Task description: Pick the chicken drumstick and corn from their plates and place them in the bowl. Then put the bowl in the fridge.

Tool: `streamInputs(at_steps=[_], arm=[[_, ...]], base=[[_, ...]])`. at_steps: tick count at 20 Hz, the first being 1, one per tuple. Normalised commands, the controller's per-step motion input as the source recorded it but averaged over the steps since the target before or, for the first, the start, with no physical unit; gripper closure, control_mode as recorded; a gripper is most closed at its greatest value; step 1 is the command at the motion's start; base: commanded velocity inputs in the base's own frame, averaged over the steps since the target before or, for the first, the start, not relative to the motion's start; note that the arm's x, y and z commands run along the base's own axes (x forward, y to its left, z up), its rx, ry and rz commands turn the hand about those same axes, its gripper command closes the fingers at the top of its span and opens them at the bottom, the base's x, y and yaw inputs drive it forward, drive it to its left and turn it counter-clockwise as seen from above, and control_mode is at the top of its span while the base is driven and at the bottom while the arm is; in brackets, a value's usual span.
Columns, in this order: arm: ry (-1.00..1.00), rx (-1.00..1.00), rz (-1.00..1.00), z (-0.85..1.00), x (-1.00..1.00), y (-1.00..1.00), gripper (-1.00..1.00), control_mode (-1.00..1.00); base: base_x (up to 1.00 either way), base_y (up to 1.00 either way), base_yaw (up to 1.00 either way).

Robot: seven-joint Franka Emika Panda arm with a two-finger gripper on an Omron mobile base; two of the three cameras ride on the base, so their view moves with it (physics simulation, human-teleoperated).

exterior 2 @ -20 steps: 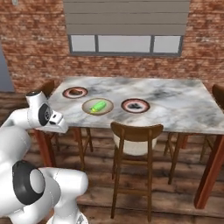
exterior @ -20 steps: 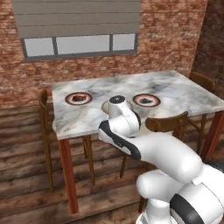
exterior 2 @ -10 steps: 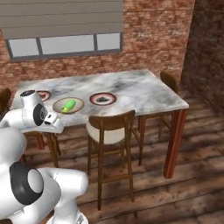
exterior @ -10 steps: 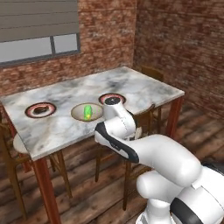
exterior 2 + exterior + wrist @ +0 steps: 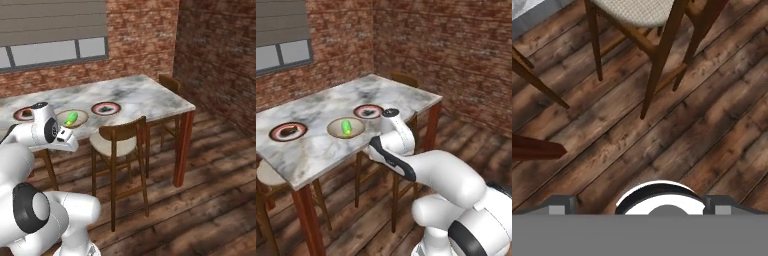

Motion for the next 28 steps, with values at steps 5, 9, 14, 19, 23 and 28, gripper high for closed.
streamInputs(at_steps=[5,9,14,19,23,28], arm=[[0.00,0.00,0.00,0.00,0.00,0.00,-1.00,1.00],[0.00,0.00,0.00,0.00,0.00,0.00,-1.00,1.00],[0.00,0.00,0.00,0.00,0.00,0.00,-1.00,1.00],[0.00,0.00,0.00,0.00,0.00,0.00,-1.00,1.00],[0.00,0.00,0.00,0.00,0.00,0.00,-1.00,1.00],[0.00,0.00,0.00,0.00,0.00,0.00,-1.00,1.00]], base=[[-0.23,0.70,-0.24],[-0.22,0.71,-0.23],[-0.05,0.89,-0.05],[-0.01,0.94,0.00],[0.03,0.91,-0.06],[0.17,0.86,-0.09]])
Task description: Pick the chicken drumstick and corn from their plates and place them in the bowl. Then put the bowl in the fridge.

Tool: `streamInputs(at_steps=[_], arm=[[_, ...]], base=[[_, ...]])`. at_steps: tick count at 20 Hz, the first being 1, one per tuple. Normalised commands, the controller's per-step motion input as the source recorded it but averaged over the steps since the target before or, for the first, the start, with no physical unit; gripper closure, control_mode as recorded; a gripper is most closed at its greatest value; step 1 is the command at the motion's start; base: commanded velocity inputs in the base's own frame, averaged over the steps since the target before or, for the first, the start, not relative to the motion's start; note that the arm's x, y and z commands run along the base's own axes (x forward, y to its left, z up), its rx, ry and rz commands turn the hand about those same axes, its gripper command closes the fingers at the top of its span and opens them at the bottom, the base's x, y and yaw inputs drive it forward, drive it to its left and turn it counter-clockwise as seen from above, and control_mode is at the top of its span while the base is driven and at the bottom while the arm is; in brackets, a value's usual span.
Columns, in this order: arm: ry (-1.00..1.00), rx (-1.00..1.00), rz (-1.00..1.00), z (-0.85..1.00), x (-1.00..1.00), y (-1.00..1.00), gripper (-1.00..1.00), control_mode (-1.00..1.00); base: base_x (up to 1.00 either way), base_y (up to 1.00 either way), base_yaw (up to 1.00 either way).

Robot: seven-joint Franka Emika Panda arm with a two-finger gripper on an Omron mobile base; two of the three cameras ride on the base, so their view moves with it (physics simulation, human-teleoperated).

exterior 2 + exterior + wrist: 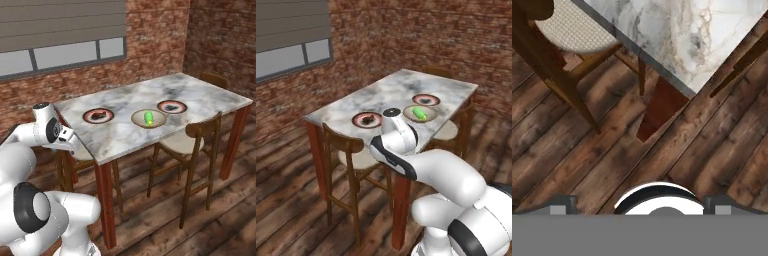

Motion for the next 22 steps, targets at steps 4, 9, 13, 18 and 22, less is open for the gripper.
streamInputs(at_steps=[4,9,13,18,22], arm=[[0.00,0.00,0.00,0.00,0.00,0.00,-1.00,1.00],[0.00,0.00,0.00,0.00,0.00,0.00,-1.00,1.00],[0.00,0.00,0.00,0.00,0.00,0.00,-1.00,1.00],[0.00,0.00,0.00,0.00,0.00,0.00,-1.00,1.00],[0.00,0.00,0.00,0.00,0.00,0.00,-1.00,1.00]], base=[[0.28,0.73,-0.20],[0.33,0.63,-0.29],[0.37,0.55,-0.33],[0.40,0.41,-0.29],[0.43,0.34,-0.21]])
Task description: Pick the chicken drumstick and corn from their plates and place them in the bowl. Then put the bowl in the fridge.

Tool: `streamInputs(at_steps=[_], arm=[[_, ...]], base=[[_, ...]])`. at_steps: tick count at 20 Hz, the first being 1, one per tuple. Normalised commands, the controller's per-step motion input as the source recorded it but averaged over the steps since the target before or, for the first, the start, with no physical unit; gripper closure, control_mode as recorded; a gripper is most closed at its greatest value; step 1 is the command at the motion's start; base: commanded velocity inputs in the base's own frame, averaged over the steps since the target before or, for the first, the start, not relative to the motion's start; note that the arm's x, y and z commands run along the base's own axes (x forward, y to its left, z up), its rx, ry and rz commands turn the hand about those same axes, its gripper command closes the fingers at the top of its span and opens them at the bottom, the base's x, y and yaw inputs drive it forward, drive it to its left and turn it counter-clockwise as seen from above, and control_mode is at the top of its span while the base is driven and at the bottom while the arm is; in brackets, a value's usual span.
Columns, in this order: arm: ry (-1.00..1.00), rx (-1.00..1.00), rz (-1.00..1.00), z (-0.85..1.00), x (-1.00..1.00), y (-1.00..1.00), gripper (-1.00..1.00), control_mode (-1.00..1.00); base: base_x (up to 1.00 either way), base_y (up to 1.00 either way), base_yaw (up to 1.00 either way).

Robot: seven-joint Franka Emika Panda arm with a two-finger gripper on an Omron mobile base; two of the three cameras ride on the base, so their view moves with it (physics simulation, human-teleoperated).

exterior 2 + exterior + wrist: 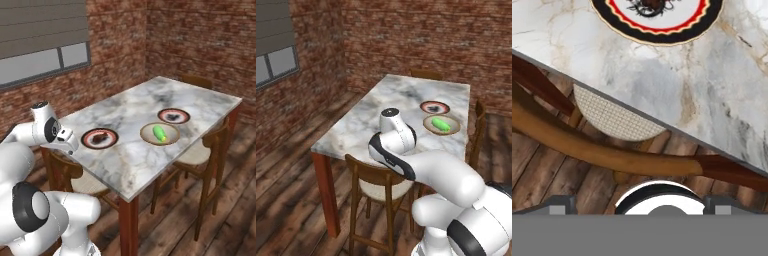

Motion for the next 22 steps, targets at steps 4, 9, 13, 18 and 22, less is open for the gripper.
streamInputs(at_steps=[4,9,13,18,22], arm=[[0.00,0.00,0.00,0.00,0.00,0.00,-1.00,1.00],[0.00,0.00,0.00,0.00,0.00,0.00,-1.00,1.00],[0.00,0.00,0.00,0.00,0.00,0.00,-1.00,1.00],[0.00,0.00,0.00,0.00,0.00,0.00,-1.00,1.00],[0.00,0.00,0.00,0.00,0.00,0.00,-1.00,1.00]], base=[[0.43,0.27,-0.24],[0.44,0.08,-0.23],[0.46,0.00,-0.15],[0.57,0.00,-0.08],[0.57,-0.04,0.00]])
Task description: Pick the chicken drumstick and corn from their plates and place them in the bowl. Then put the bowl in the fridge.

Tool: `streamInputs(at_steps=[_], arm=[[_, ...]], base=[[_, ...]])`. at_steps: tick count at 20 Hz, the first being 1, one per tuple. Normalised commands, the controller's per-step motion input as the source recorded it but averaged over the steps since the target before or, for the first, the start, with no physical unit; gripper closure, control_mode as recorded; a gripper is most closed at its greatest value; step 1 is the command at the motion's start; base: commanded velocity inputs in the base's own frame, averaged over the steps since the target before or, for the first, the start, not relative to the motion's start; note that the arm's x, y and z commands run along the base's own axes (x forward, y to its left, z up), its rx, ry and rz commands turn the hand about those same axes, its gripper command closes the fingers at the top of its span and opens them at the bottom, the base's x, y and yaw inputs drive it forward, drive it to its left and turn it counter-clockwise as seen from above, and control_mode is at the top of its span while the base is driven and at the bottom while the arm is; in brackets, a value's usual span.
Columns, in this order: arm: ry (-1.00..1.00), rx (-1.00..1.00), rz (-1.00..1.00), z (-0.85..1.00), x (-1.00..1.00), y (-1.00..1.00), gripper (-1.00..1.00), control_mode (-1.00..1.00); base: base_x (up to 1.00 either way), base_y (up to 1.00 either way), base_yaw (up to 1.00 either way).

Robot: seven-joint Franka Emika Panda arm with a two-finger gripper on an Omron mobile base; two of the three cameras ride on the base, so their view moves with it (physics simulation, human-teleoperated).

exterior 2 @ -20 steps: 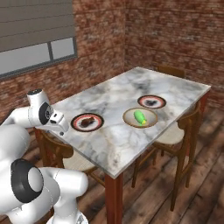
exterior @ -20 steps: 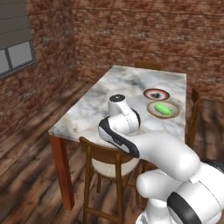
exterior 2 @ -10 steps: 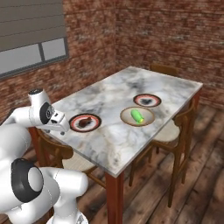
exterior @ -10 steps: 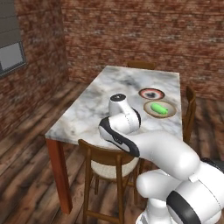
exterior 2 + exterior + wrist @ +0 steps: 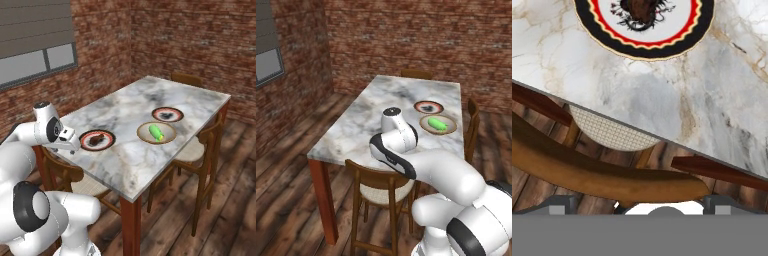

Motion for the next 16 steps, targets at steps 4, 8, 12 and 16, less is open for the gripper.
streamInputs(at_steps=[4,8,12,16], arm=[[0.00,0.00,0.00,0.00,0.00,0.00,-1.00,1.00],[0.00,0.00,0.00,0.00,0.00,0.00,-1.00,1.00],[0.00,0.00,0.00,0.00,0.00,0.00,-1.00,1.00],[0.00,0.00,0.00,0.00,0.00,0.00,-1.00,1.00]], base=[[0.09,0.00,0.00],[0.00,0.00,0.00],[0.00,0.00,0.00],[0.00,0.00,0.00]])
